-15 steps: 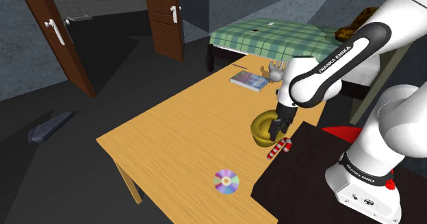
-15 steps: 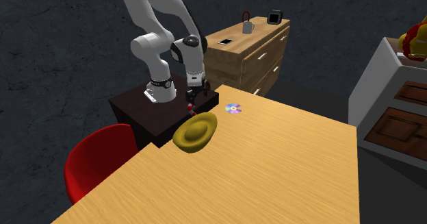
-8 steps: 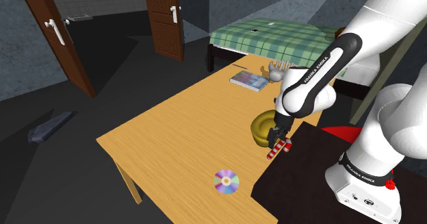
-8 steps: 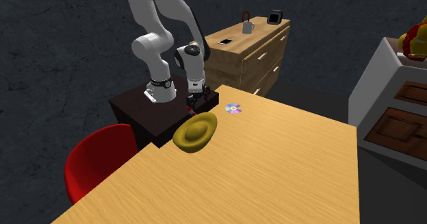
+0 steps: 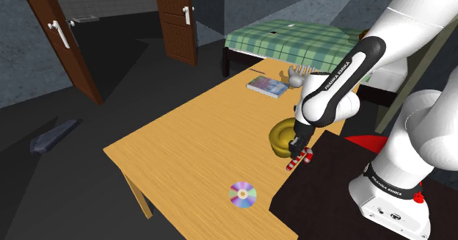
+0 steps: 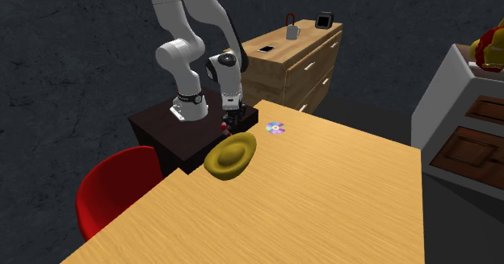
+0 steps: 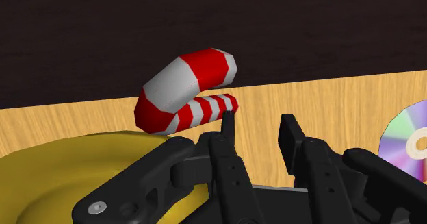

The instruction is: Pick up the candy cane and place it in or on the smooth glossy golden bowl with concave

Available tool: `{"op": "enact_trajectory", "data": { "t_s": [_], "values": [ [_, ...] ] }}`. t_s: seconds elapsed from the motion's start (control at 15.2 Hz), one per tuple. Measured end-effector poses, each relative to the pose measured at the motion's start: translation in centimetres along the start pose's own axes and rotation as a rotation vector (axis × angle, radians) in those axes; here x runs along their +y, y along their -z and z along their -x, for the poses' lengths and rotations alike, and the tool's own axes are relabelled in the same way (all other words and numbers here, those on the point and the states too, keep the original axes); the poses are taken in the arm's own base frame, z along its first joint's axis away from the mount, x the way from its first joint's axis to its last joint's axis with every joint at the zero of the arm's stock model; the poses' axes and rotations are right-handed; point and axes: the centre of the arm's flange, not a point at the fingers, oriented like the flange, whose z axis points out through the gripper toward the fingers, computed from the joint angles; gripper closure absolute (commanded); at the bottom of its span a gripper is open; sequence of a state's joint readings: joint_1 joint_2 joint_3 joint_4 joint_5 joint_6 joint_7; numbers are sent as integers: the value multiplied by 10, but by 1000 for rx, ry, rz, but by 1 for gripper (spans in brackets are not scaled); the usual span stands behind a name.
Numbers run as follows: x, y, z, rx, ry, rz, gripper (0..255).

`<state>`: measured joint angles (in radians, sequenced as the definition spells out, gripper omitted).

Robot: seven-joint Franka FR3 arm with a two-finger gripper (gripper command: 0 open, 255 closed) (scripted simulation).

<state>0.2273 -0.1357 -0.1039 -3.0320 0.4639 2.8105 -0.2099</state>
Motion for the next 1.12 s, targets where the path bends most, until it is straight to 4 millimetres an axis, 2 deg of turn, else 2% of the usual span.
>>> {"op": "enact_trajectory", "data": {
  "t_s": [0.46, 0.53, 0.59, 0.66, 0.79, 0.92, 1.06, 1.12],
  "values": [
    [0, 0, 0, 0, 0, 0, 255],
    [0, 0, 0, 0, 0, 0, 0],
    [0, 0, 0, 0, 0, 0, 0],
    [9, 2, -3, -11, -34, -30, 0],
    [51, 11, -7, -49, -181, -157, 0],
    [96, 16, -3, -102, -345, -313, 0],
    [145, 14, 8, -157, -515, -478, 0],
    [163, 11, 15, -179, -587, -550, 0]
  ]
}}
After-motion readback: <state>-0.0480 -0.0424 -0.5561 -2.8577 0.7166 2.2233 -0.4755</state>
